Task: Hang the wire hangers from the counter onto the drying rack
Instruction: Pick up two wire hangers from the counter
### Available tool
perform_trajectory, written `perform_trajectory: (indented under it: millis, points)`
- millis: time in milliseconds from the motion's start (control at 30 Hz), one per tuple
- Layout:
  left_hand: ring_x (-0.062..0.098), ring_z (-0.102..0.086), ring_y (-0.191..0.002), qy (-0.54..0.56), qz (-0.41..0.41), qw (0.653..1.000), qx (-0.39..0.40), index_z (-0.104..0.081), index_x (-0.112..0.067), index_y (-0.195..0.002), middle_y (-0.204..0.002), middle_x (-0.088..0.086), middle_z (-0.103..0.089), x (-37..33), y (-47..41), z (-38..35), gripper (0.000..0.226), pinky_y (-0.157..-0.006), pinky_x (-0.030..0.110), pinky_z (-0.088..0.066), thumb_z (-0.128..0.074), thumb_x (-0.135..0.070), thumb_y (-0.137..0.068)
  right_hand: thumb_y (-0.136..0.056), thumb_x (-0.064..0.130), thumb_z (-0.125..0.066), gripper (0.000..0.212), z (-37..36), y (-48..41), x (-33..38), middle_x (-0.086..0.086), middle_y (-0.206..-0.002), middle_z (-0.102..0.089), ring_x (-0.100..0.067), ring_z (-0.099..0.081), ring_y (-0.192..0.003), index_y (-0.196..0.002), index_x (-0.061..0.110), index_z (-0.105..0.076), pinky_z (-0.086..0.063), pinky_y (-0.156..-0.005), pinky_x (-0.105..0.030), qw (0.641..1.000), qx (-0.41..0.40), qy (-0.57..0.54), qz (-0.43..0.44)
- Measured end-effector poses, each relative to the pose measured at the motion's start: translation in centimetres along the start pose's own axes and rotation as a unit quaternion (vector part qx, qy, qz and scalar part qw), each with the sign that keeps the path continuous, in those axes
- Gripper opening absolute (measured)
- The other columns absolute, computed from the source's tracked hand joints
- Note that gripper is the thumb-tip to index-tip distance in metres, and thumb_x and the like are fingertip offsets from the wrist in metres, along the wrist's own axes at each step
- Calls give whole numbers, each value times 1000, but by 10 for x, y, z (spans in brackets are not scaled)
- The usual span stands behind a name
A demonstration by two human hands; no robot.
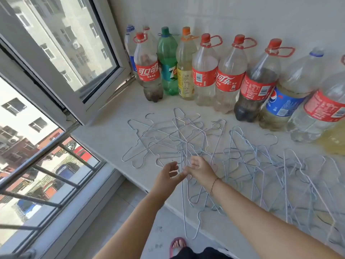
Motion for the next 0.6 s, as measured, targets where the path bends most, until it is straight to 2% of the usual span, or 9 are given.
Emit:
perform_trajectory:
  millis: [67, 133, 200, 267, 333, 433, 500, 600]
  points:
    - [12, -53, -116, -10, 7, 1000, 5, -45, -20, -132, -128, -3, -54, -3, -9, 1, 57, -90, 24, -42, -68, -36, -82, -82, 23, -67, 59, -2, -6, 2, -7, -135, -47, -17, -49, -117, -132, 8, -40, -42, -98, -30, 999, -13, -17, -26]
    - [12, -53, -116, -18, 19, 1000, 10, -45, -18, -132, -128, -2, -54, -3, -16, 3, 56, -89, 23, -41, -68, -34, -83, -83, 22, -66, 56, -8, -9, 3, -3, -128, -46, -17, -51, -110, -132, 9, -40, -44, -84, -24, 997, -16, -50, -51]
    - [12, -54, -115, -30, 28, 999, 14, -46, -16, -132, -128, -1, -54, -4, -25, 3, 55, -89, 22, -40, -66, -34, -84, -82, 21, -67, 50, -12, -16, 0, -7, -124, -53, -20, -55, -102, -125, 10, -44, -44, -80, -25, 993, -36, -87, -68]
    - [12, -54, -112, -42, 29, 998, 20, -47, -15, -131, -124, -1, -55, -8, -32, 3, 51, -88, 22, -38, -62, -35, -87, -82, 19, -67, 48, -15, -21, 0, -11, -108, -58, -15, -55, -82, -124, 8, -46, -42, -73, -24, 985, -59, -139, -84]
    - [11, -53, -104, -55, 22, 998, 26, -50, -16, -126, -115, -3, -58, -12, -37, 1, 40, -87, 22, -36, -56, -35, -91, -85, 13, -62, 41, -15, -21, 1, -11, -92, -57, -12, -51, -72, -123, 6, -49, -40, -62, -21, 976, -74, -181, -99]
    - [13, -57, -93, -30, 8, 998, 48, -63, -20, -102, -95, -4, -64, -19, -45, -9, 19, -84, 26, -42, -49, -30, -96, -88, 5, -53, 29, -11, -19, 4, -7, -68, -50, -12, -43, -58, -116, -2, -57, -32, -48, -18, 966, -78, -234, -82]
    - [15, -61, -88, 15, 17, 998, 52, -65, -25, -91, -86, -2, -67, -26, -50, -17, 20, -85, 28, -45, -46, -26, -97, -90, 5, -50, 23, -7, -15, 8, -5, -65, -52, -11, -45, -56, -109, 4, -62, -31, -45, -16, 959, -84, -264, -65]
    - [13, -59, -71, 85, 26, 994, 56, -68, -16, -90, -75, 2, -65, -40, -58, -29, 24, -77, 28, -48, -46, -20, -97, -91, 6, -50, 21, 0, -6, 16, -4, -70, -57, -10, -51, -60, -107, 12, -62, -35, -49, -18, 948, -81, -303, -48]
Point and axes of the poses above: each hand's wrist, its own y-axis away from the middle knuckle, its own z-axis out of the back of the hand, x = y × z, the point moved 3 cm from there along -y, towards the middle knuckle
